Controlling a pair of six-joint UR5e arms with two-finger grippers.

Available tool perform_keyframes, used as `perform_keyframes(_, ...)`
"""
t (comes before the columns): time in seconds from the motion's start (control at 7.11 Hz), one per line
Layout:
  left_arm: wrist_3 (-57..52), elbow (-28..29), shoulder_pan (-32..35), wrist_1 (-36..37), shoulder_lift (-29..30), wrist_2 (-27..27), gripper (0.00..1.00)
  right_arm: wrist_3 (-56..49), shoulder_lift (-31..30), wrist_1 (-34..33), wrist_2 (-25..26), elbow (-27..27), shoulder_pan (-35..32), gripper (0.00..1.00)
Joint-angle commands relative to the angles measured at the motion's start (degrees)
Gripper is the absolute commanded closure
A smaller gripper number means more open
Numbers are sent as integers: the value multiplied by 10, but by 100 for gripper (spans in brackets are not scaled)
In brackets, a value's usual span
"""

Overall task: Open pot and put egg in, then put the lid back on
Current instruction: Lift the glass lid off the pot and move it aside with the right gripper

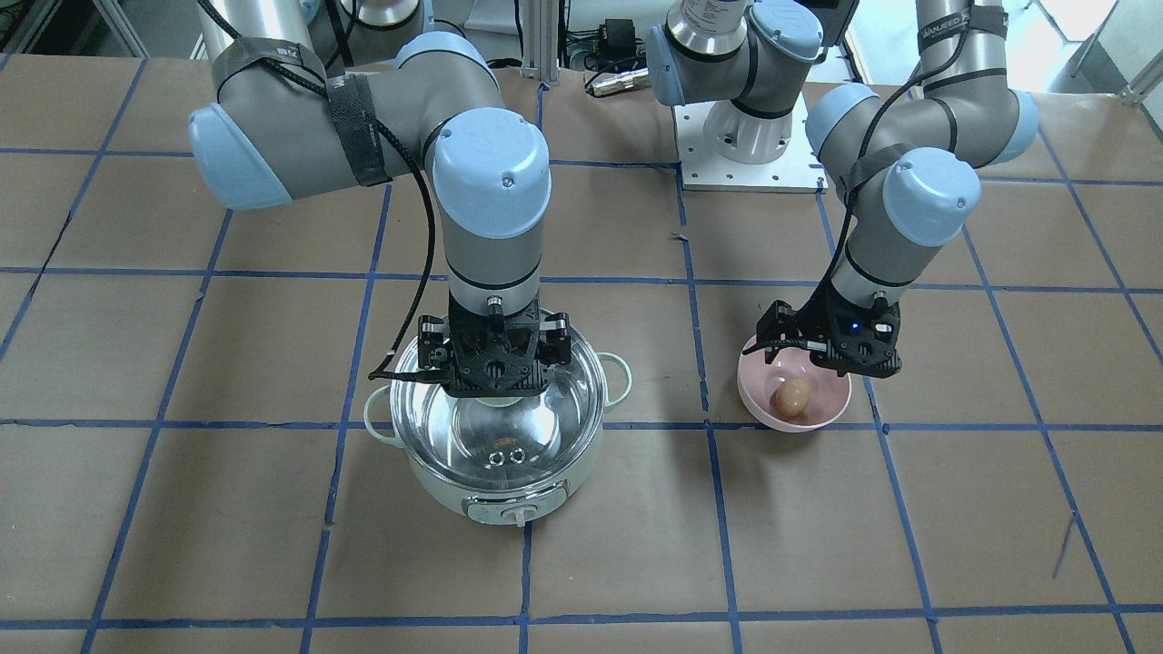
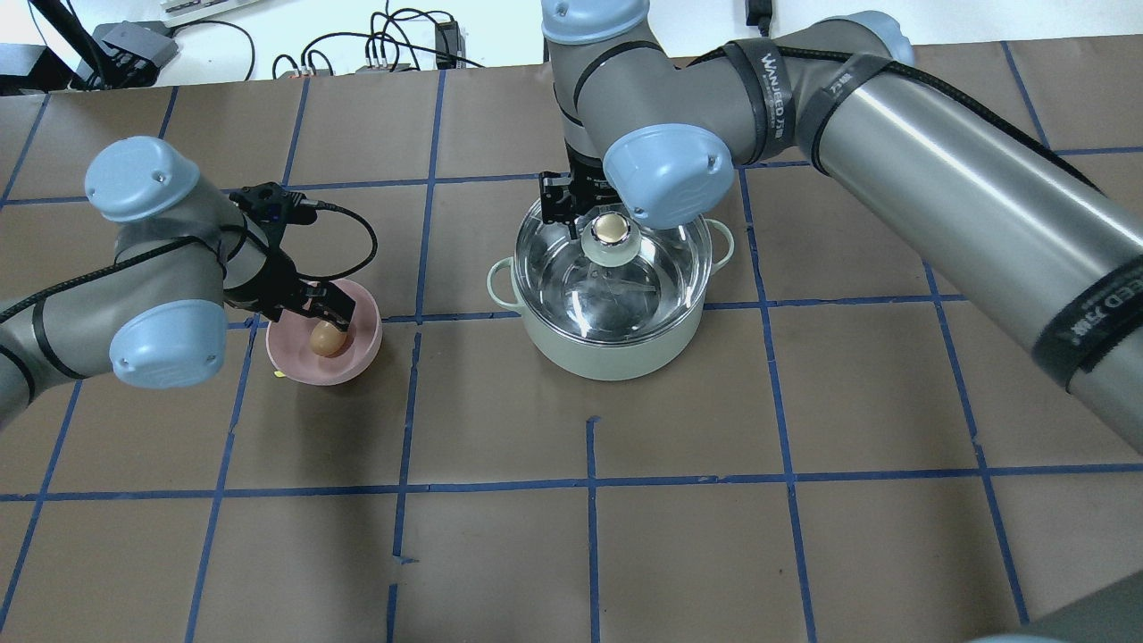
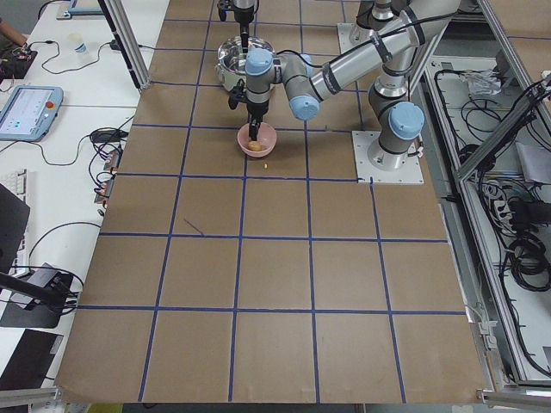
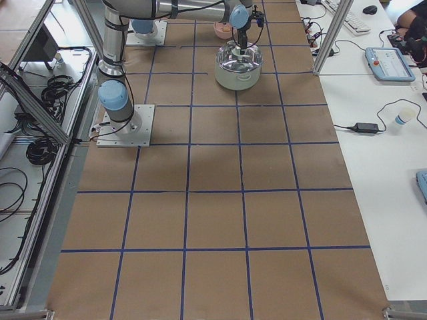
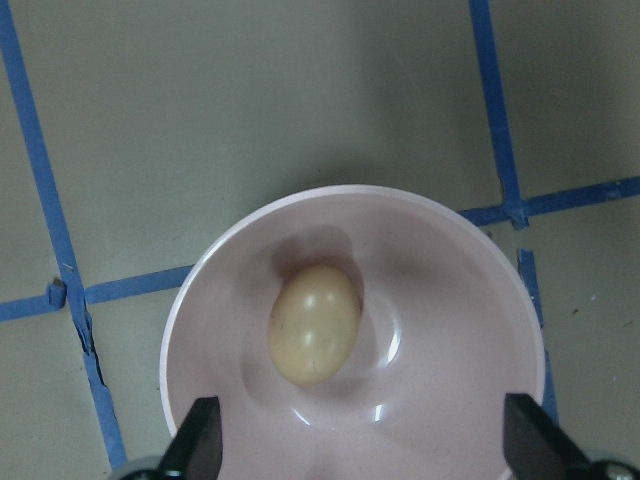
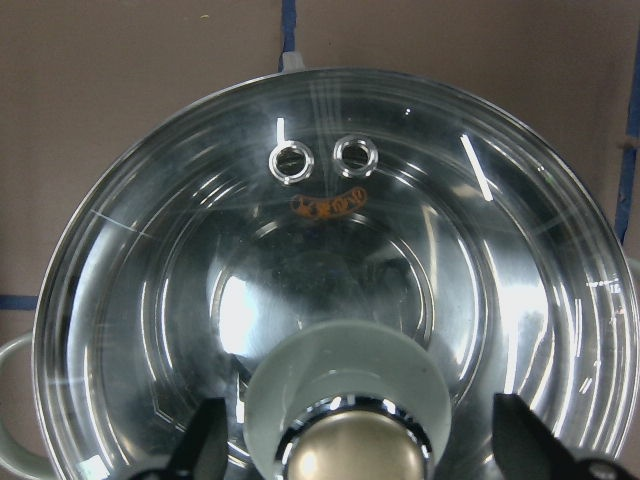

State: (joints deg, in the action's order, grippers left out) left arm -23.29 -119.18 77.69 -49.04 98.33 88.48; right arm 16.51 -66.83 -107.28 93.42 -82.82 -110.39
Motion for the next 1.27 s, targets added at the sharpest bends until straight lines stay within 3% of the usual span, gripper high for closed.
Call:
perform_keyframes(0.0, -3, -18, 6, 27, 5, 1, 0, -4, 0, 0, -1, -1, 0, 55)
perform_keyframes(0.14, -7, -15, 5, 27, 4, 1, 0, -4, -1, 1, -3, 0, 0, 79)
perform_keyframes(0.28, -7, -12, 3, 28, 6, 1, 0, -4, -1, 0, -3, 0, 0, 92)
perform_keyframes(0.56, -6, -12, 0, 28, 11, -2, 0, -7, -7, 1, -3, 18, 3, 93)
perform_keyframes(0.7, -8, -16, 0, 35, 13, -3, 0, -6, -49, 28, -9, 46, 6, 93)
perform_keyframes(0.84, -27, -18, 0, 41, 14, -2, 0, -6, -92, 100, -14, 48, 30, 93)
perform_keyframes(0.98, -57, -18, 0, 41, 21, -2, 0, -11, -142, 164, -14, 35, 86, 93)
perform_keyframes(1.12, -61, -18, 0, 41, 27, 0, 0, -60, -180, 179, -17, 3, 146, 93)
